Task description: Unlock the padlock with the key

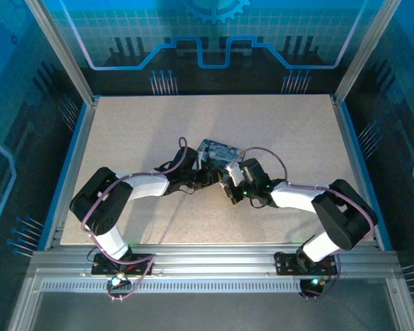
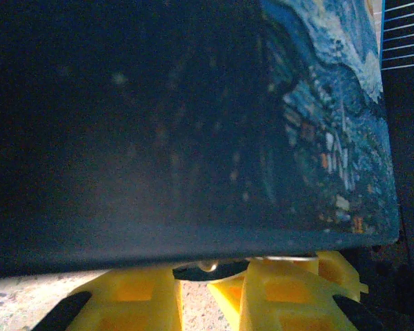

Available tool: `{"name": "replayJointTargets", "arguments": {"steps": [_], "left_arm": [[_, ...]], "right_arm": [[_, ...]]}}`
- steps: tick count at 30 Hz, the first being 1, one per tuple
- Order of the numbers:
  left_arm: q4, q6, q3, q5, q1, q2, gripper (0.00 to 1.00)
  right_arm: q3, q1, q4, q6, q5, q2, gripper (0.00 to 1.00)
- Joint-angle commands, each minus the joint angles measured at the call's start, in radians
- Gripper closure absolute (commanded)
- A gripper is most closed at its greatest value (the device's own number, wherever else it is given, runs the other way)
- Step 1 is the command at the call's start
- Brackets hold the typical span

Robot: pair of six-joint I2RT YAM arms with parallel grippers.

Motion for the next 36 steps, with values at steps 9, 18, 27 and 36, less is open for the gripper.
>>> {"name": "replayJointTargets", "arguments": {"steps": [9, 18, 27, 36], "left_arm": [[0.025, -0.005, 0.002, 0.032, -0.007, -0.038, 0.82], [0.026, -0.009, -0.004, 0.027, -0.007, -0.042, 0.82], [-0.002, 0.013, 0.002, 0.012, -0.006, -0.054, 0.82], [0.001, 0.009, 0.001, 0.012, -0.005, -0.055, 0.82]], "right_arm": [[0.009, -0.011, 0.068, 0.014, -0.002, -0.008, 1.0], [0.015, -0.017, 0.051, 0.008, 0.02, -0.004, 1.0], [0.006, -0.018, 0.051, 0.01, 0.04, -0.017, 1.0], [0.0, -0.02, 0.067, 0.014, 0.031, -0.028, 1.0]]}}
